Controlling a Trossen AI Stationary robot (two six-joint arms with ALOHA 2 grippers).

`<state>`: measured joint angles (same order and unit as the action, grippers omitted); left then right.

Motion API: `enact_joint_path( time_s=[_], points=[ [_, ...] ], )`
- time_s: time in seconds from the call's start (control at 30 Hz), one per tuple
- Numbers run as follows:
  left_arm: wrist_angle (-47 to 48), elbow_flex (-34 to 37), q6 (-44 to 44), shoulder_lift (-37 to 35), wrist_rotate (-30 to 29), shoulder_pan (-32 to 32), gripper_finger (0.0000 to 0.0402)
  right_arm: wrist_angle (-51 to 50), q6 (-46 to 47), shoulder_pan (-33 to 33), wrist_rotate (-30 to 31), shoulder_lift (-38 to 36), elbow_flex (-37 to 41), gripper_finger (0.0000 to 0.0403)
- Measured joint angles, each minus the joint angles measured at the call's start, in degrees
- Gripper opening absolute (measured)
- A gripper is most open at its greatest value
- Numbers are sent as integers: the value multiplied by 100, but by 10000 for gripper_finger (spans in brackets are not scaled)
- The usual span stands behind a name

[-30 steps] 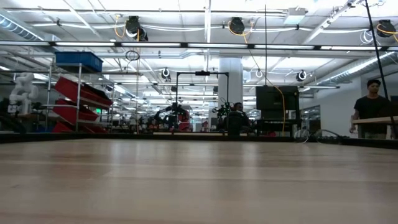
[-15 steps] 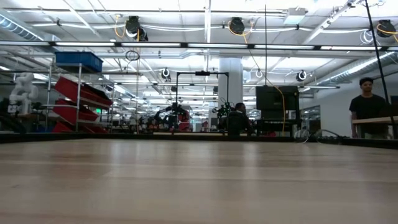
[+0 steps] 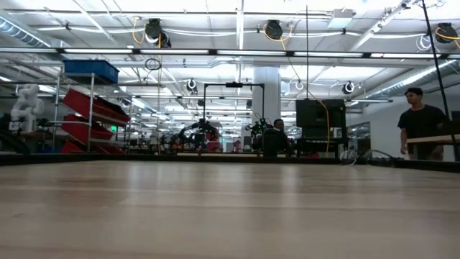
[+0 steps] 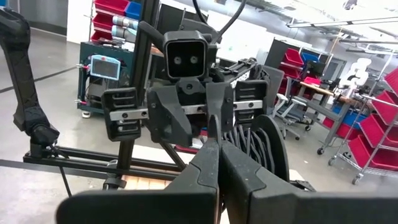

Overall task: Coil cords
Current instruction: Coil the black wire onto the black spool

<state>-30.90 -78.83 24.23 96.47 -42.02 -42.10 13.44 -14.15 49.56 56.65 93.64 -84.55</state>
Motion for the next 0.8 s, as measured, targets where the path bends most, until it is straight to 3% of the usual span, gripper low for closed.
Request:
enact_joint_path(
  time_s=[0.67,0.8],
  points=[
    [-34,0,-166,43,250,85,97,-59,7,-34,-70,1,-2,0],
    [-32,0,-164,43,256,87,75,-137,164,-95,-347,1,-2,0]
  ],
)
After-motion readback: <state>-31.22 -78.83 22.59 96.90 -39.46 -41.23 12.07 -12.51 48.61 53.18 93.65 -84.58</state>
